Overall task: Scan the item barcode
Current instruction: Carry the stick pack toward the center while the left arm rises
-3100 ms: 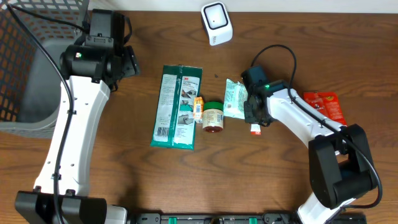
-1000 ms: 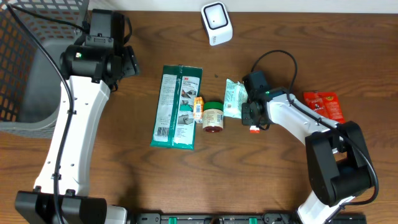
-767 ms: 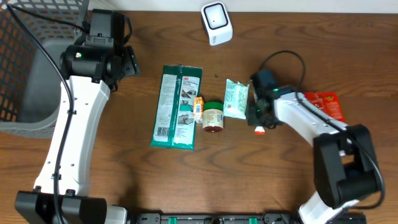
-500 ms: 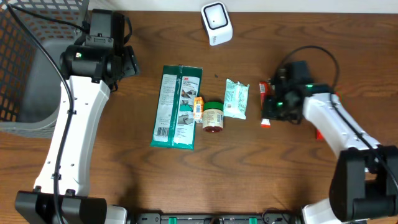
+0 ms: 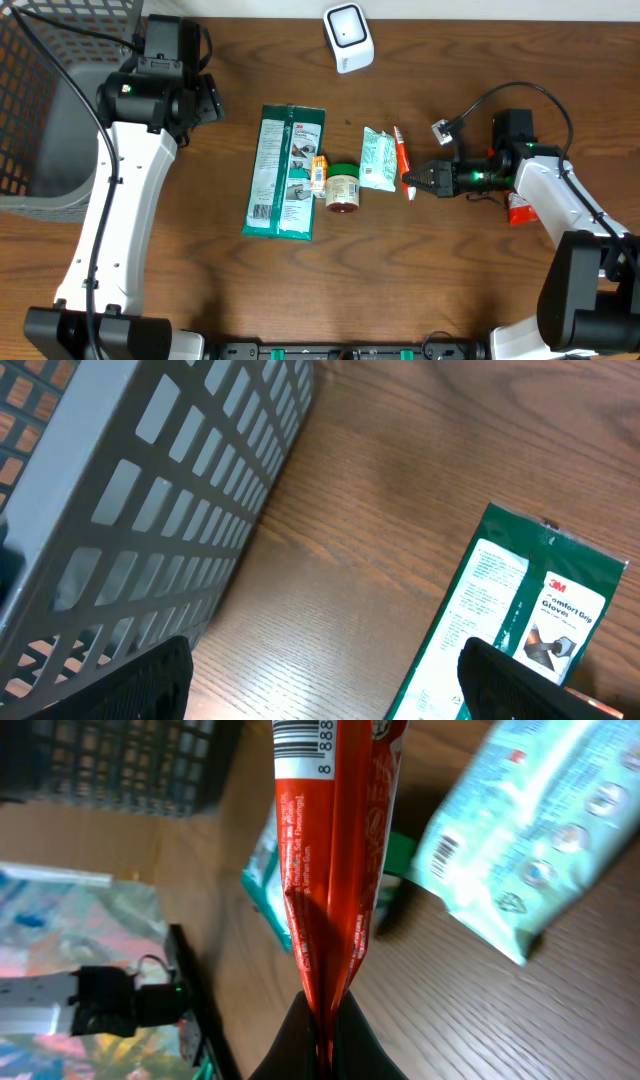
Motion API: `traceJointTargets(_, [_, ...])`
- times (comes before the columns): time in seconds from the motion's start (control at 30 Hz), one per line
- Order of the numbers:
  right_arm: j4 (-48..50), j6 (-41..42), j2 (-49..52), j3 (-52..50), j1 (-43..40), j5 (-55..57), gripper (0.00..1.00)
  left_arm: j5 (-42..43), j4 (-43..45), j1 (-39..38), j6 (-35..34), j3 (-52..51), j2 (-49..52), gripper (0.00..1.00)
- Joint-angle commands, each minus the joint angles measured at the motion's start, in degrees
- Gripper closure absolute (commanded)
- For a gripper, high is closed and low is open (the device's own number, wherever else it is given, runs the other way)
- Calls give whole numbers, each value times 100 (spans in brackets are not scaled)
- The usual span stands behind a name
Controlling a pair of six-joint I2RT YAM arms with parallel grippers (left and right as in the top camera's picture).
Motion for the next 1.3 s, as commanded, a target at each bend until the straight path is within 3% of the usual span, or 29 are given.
traceJointTargets(0.0, [81,-271,17,-42,-17,-616,99,-74,-15,17,-55,7,13,15])
traceJointTargets(0.37, [197,-267,20,-76,90,-656,99,122,160,17,-66,9,13,15])
traceJointTargets(0.47, [195,-243,20,-76,90,-710,99,1272,177,15,-79,9,9,15])
traceJointTargets(0.63, [223,-245,20,-76,90,-1349,99,3939,302,-59,-72,7,31,21])
traceJointTargets(0.77, [339,-247,20,-76,90,-2553,99,4900,481,-315,-46,7,31,21])
traceJointTargets(1.0, [614,-17,15,-50,125,-2826,99,4951,828,-1027,-46,7,31,22])
traceJointTargets(1.27, [1145,859,-2,-33,129,-2826,99,4708,1447,-1888,-55,7,33,27])
